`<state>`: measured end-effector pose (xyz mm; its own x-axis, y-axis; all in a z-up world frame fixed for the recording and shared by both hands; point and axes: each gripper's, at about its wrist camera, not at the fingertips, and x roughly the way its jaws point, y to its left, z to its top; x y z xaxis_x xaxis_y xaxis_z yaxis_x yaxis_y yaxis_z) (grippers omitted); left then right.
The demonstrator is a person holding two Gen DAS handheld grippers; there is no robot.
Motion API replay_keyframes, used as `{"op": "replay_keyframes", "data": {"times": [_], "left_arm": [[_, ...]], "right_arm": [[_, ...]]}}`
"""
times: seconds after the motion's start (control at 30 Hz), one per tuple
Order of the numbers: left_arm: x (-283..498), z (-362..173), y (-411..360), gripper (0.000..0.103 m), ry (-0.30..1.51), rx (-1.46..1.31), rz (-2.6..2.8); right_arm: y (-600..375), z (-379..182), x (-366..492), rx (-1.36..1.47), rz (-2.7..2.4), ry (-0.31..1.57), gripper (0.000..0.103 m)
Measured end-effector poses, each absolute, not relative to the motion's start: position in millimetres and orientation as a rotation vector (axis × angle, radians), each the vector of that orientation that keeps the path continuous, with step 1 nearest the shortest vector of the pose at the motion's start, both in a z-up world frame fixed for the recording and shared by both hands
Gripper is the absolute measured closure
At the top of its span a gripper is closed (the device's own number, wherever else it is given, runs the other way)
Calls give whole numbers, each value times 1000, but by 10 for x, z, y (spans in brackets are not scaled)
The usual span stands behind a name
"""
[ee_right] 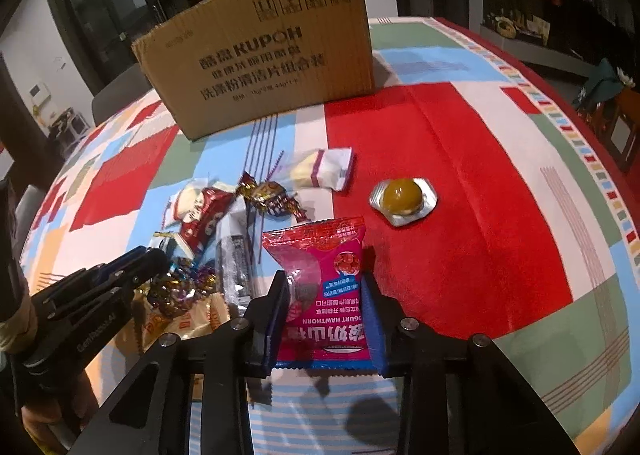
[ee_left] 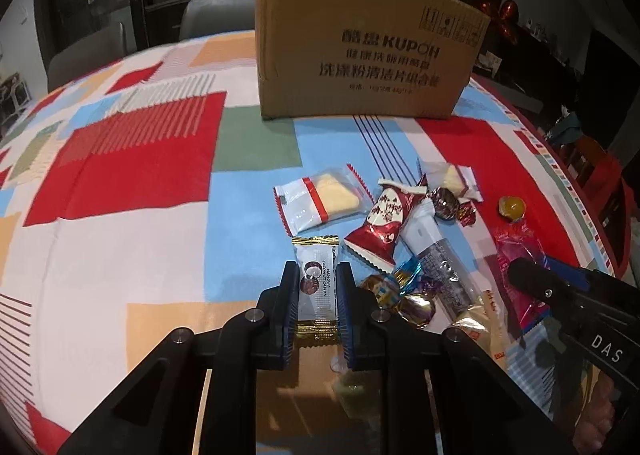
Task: Organize snacks
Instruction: 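Lift both held snacks and carry them over the open cardboard box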
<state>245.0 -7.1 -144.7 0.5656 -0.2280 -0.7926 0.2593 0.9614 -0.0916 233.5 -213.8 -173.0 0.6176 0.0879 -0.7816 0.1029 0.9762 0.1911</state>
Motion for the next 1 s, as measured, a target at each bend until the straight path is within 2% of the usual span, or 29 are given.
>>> {"op": "replay_keyframes", "data": {"times": [1.0], "left_arm": [[1774, -162, -253, 84, 672, 33, -265]], "right_arm": [[-2301, -615, 1864, 163, 124, 609, 67]]}}
